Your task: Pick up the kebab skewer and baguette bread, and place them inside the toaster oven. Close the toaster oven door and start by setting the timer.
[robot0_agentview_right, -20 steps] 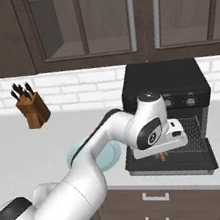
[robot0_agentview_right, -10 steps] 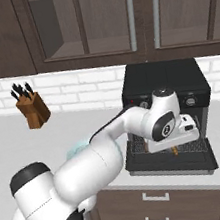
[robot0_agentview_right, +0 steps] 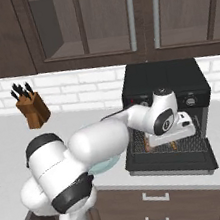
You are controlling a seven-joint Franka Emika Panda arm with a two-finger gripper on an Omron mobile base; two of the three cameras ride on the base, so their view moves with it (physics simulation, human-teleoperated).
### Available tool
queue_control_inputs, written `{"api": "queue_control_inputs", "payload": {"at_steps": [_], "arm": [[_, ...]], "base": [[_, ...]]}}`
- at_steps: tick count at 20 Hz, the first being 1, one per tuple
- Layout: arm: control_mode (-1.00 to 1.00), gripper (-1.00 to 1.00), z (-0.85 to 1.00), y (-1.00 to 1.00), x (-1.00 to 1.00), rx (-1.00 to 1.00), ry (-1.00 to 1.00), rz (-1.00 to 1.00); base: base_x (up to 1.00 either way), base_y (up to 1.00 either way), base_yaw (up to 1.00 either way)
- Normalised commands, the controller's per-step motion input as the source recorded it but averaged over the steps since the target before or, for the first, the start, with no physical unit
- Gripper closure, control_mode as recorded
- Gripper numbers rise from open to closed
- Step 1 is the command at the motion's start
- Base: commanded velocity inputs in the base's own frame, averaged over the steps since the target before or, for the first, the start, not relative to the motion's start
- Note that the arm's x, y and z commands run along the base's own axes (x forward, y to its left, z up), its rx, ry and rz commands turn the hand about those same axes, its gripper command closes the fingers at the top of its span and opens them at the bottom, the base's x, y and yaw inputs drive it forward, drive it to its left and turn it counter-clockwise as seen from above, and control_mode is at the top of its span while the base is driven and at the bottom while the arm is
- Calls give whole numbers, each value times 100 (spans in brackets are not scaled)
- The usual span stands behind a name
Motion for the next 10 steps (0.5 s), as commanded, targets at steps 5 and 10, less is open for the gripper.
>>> {"api": "queue_control_inputs", "payload": {"at_steps": [5,10], "arm": [[-100,100,-31,-23,42,0,0,0],[-100,100,-20,-33,47,0,0,0]], "base": [[0,0,0],[0,0,0]]}}
